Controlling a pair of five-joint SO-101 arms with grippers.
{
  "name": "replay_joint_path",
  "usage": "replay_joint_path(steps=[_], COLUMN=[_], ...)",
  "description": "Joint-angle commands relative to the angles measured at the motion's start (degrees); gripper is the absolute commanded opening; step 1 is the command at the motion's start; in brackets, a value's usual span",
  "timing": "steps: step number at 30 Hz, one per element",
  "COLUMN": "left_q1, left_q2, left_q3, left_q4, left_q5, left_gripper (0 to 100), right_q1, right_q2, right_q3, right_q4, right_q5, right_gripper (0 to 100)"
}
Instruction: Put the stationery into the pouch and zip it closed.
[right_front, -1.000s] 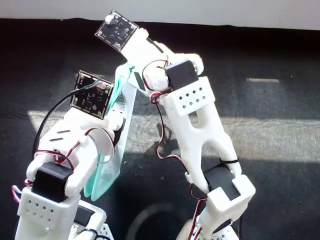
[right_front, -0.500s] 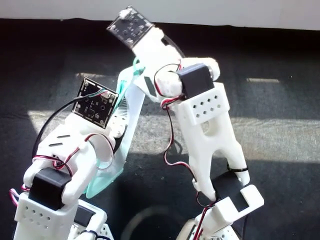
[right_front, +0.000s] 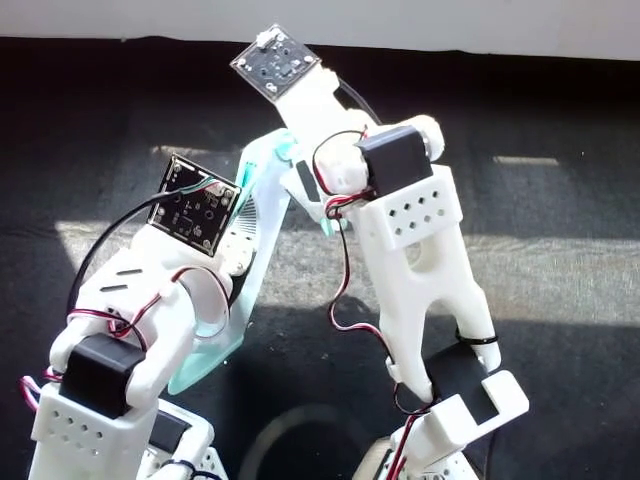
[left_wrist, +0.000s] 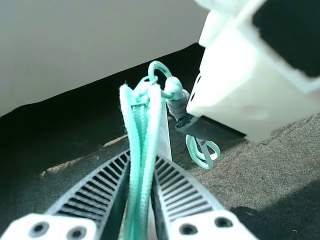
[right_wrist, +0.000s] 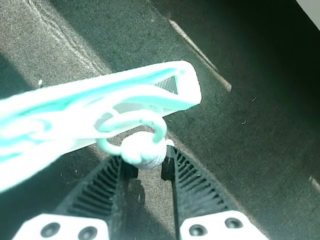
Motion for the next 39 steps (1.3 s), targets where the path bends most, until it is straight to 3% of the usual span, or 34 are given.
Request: replay_joint_path(steps=[1,10,23,30,39], left_q1=[-0.92,-0.92,-1.19,-9.45,-8.57], left_q2=[-1.27,-1.27,-1.27,-0.84,-1.36], left_q3=[2.68,6.37,6.46,7.34,11.47], left_q4=[-5.01,-11.16,-12.84,-19.52,-21.89], left_q5=[-0.09,0.0,0.18,8.88,11.96], left_gripper=[1,1,1,1,1], right_q1=[0.84,0.66,-3.21,-9.36,-9.36], right_q2=[-3.03,-4.79,-12.88,-15.87,-20.7], right_q3=[-1.71,-1.36,-1.01,6.55,18.95], right_q4=[1.36,2.24,1.89,1.8,-7.52], right_q5=[-0.62,-0.7,-10.9,-11.08,-11.08], right_gripper=[0.5,0.5,0.5,0.5,0.5])
